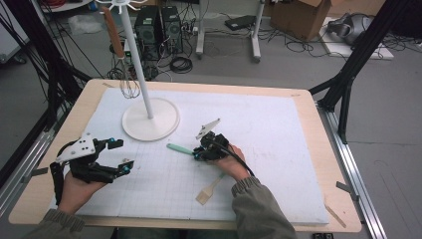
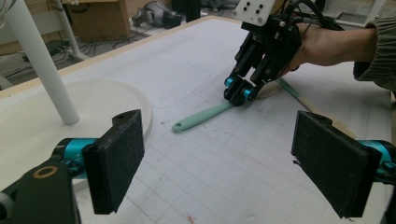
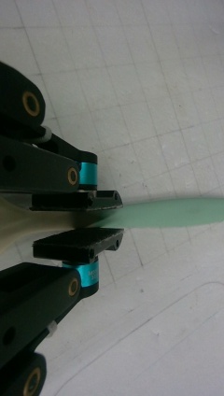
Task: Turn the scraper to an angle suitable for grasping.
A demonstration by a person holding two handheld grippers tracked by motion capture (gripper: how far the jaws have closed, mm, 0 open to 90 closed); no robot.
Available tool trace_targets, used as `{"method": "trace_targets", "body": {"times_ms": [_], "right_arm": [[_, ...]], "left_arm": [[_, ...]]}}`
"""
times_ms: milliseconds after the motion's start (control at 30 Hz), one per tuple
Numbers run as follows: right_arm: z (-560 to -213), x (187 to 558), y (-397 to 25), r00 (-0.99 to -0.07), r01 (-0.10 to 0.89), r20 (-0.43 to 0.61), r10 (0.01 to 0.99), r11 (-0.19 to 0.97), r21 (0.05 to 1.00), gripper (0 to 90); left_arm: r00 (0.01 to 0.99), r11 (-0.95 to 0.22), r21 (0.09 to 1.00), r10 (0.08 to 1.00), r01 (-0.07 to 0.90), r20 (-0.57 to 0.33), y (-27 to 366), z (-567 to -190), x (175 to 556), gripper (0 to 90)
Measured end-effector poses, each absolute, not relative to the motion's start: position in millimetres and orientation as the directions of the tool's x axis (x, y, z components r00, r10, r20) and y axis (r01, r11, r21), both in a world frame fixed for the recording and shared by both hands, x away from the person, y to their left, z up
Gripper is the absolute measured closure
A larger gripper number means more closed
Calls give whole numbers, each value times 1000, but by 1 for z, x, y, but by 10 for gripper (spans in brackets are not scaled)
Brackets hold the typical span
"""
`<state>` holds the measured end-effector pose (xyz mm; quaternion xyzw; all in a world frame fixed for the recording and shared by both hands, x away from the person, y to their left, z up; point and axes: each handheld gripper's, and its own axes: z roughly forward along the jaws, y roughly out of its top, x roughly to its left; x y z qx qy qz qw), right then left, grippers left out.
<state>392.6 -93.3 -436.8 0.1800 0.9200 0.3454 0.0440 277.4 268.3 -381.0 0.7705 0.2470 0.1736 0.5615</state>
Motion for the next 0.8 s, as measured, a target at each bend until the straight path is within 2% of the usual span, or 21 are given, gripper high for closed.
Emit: {"method": "trace_targets", "body": {"times_ms": [800], "right_arm": [[-437,391,-92,-934,283,21,356,704,651,801]], "left_arm": [[828,-249,952,561,179,-9,261,-381,281,176]]}}
